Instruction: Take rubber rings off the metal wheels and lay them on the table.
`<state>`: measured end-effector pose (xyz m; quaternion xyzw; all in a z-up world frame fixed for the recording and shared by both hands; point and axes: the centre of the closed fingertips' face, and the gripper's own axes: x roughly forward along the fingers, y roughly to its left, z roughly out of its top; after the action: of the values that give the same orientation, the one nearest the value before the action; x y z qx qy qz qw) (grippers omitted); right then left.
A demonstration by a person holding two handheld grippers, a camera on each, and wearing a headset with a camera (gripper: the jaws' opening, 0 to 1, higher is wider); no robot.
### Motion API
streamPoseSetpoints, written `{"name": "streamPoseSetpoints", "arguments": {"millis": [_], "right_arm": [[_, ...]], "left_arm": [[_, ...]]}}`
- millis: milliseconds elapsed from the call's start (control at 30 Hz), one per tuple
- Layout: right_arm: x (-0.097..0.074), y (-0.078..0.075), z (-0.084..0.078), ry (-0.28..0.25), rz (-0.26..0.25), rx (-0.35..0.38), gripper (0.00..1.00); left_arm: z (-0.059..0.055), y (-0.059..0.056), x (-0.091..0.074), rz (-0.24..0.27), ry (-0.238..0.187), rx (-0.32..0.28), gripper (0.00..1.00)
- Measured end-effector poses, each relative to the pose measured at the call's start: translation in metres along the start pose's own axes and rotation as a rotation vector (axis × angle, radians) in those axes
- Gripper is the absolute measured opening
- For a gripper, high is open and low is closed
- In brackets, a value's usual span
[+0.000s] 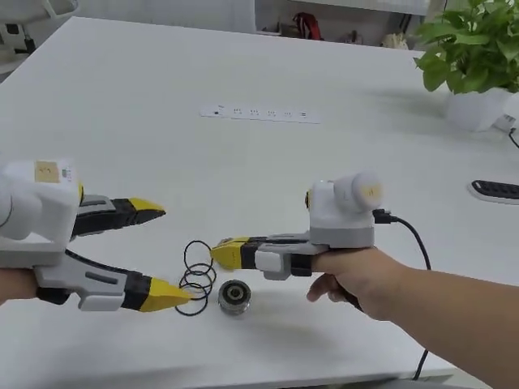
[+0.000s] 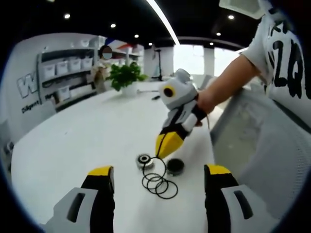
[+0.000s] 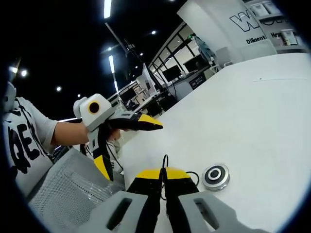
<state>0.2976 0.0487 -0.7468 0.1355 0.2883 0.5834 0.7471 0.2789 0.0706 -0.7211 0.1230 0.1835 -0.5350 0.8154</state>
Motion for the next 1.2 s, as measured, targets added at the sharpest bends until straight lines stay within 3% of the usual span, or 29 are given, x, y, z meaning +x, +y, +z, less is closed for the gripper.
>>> {"name": "streamPoseSetpoints", "arguments": {"millis": [300,633,933,1200], "right_arm": [[0.007,0.014,-0.019,0.072,0.057,0.01,0.0],[0.013,0.025,-0.04,0.152,0.099,0.017,0.0],[0.015,0.022,-0.056,0.22,0.086,-0.024,0.0],[0.015,0.012,-0.061,0.258,0.028,-0.117,0.0]], "left_arm": [[-0.012,-0.001,-0.011,0.023,0.011,-0.025,0.78],[-0.018,-0.001,-0.017,0.042,0.016,-0.041,0.78],[-0.022,0.0,-0.02,0.052,0.025,-0.045,0.77],[-0.025,0.001,-0.022,0.059,0.032,-0.05,0.77]]}}
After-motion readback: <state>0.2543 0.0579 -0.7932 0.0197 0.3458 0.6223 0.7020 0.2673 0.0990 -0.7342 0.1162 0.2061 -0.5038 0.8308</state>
